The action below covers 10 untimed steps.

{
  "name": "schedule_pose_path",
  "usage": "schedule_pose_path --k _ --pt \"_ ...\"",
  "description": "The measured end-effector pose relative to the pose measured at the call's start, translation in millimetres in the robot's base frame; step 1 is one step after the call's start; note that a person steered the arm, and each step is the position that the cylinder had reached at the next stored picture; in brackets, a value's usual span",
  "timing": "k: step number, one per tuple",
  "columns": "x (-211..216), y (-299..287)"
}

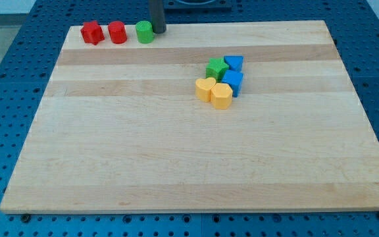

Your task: Slide the blue triangle to the right side of the green circle

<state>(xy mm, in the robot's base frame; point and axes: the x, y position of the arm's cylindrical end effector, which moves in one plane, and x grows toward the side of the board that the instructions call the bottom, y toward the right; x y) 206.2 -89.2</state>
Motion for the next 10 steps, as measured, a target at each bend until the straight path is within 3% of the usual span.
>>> schedule_pose_path --k 4,6,8,10 --pt "0 -6" --pt "9 81" --pt "74 184" --pt "132 211"
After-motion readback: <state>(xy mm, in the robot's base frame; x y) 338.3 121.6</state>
